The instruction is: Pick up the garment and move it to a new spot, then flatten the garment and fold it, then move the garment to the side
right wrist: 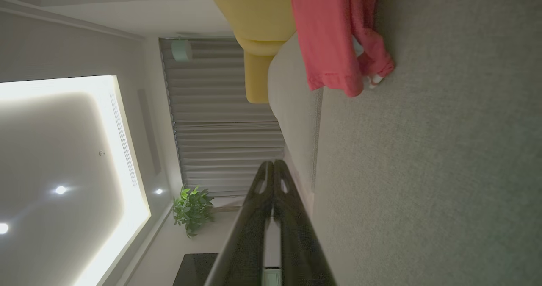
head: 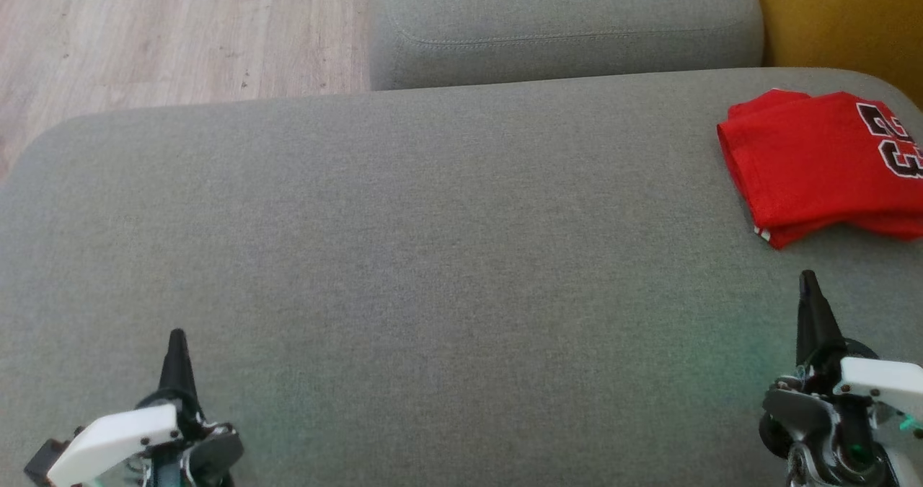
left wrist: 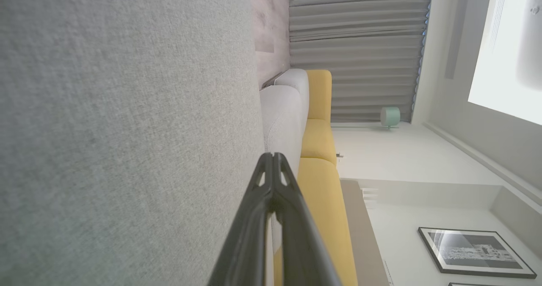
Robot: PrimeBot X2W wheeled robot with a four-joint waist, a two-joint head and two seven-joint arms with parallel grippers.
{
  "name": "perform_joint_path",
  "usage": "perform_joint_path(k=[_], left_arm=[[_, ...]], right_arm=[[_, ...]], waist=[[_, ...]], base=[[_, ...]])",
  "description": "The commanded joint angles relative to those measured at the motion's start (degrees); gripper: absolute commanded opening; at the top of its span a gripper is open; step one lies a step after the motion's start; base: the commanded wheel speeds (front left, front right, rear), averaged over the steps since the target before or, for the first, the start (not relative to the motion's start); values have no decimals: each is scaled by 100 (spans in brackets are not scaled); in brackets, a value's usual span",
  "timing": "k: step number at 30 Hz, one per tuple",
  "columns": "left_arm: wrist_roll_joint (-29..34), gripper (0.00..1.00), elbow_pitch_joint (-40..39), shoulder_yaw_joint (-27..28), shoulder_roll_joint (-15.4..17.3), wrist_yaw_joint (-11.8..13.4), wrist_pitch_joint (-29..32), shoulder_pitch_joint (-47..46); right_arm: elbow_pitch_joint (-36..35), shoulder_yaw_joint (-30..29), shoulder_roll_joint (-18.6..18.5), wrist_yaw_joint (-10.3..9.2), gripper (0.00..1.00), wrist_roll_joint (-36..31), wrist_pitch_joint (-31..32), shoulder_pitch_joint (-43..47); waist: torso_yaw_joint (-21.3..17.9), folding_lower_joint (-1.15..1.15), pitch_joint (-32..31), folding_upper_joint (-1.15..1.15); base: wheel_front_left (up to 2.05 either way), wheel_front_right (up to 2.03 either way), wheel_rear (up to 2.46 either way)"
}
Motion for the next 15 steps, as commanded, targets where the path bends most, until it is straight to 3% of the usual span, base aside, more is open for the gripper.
perform_joint_path(k=[1, 15], left_arm=[[-94, 0, -210, 230, 27, -76, 49, -354], [-120, 0, -211, 255, 16, -85, 68, -361]], right_arm=[[-168, 96, -117, -4, 0, 139, 58, -297], [-164, 64, -98, -4, 0, 161, 87, -307]], waist=[[-3, 0, 1, 0], [-7, 0, 1, 0]], base=[[0, 0, 0], [0, 0, 0]])
